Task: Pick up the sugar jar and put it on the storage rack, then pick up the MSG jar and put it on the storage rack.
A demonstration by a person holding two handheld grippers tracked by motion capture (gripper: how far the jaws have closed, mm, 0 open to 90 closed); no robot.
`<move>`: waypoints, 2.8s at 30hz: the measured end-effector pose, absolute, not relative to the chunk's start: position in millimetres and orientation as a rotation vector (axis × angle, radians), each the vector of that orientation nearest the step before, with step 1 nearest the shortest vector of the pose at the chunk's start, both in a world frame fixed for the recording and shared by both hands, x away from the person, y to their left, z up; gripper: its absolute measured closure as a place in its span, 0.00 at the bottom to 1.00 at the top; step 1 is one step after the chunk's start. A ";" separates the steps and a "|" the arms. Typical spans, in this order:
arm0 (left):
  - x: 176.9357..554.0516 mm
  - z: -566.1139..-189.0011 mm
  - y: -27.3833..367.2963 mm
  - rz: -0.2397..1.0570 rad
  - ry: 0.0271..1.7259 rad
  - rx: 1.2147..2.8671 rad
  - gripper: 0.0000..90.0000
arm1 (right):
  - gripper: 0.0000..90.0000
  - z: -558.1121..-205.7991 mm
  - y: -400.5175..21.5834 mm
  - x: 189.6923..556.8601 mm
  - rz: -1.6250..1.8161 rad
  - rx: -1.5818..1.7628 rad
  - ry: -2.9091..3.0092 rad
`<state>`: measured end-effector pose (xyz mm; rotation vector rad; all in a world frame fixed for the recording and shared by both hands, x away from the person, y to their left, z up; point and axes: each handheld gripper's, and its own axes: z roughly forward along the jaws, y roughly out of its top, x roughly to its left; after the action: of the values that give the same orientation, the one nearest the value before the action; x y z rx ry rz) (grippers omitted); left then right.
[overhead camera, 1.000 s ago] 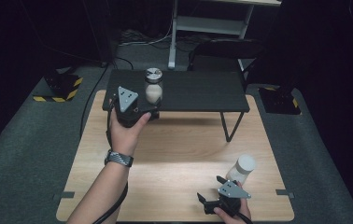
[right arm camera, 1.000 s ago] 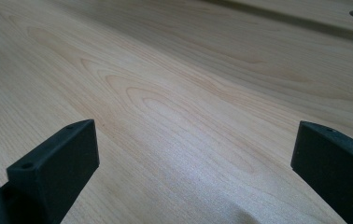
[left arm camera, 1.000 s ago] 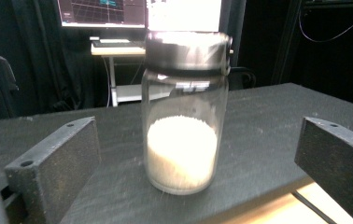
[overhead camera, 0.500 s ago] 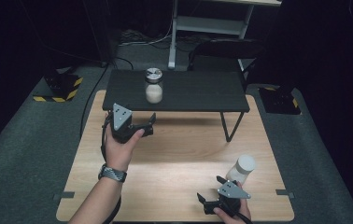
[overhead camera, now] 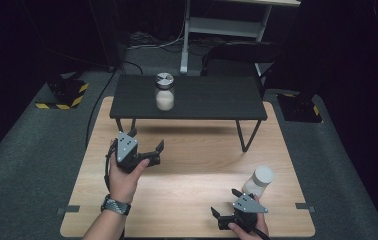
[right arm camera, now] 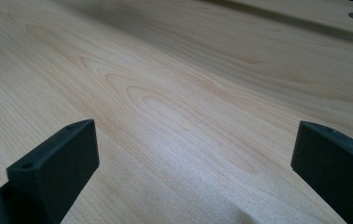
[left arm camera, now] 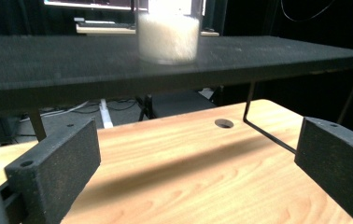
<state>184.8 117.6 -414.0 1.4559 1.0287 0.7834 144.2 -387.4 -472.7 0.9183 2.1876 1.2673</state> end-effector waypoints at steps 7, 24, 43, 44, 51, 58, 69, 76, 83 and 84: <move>170.8 -430.8 120.6 0.765 1.033 1.467 0.00 | 0.01 -472.5 -387.6 144.7 1.269 0.923 2.189; 134.2 -472.0 133.0 0.690 1.064 1.537 0.00 | 0.01 -472.7 -389.3 146.2 1.281 0.929 2.192; 119.4 -483.9 128.3 0.609 1.084 1.674 0.00 | 0.01 -472.1 -386.4 144.6 1.261 0.912 2.195; 119.5 -484.0 128.1 0.609 1.080 1.685 0.00 | 0.01 -472.1 -386.0 144.3 1.259 0.911 2.194; 121.1 -485.5 121.5 0.634 1.062 1.774 0.00 | 0.01 -472.2 -385.5 143.6 1.256 0.913 2.189; 124.1 -487.6 116.8 0.629 1.028 1.817 0.01 | 0.01 -472.5 -385.3 141.1 1.257 0.918 2.183; 127.8 -485.8 118.0 0.596 1.050 1.818 0.01 | 0.01 -472.6 -385.3 140.3 1.257 0.915 2.184; 129.2 -485.1 117.3 0.594 1.035 1.832 0.01 | 0.01 -472.5 -385.3 140.3 1.255 0.908 2.187; 130.6 -485.3 117.3 0.586 1.045 1.824 0.01 | 0.01 -472.2 -385.0 140.0 1.251 0.896 2.194; 131.1 -485.2 117.7 0.585 1.040 1.828 0.01 | 0.01 -472.1 -384.8 140.1 1.250 0.895 2.195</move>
<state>131.1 117.7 -485.2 1.8279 1.0398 0.5847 140.1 -384.8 -472.1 0.8949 2.1952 1.2501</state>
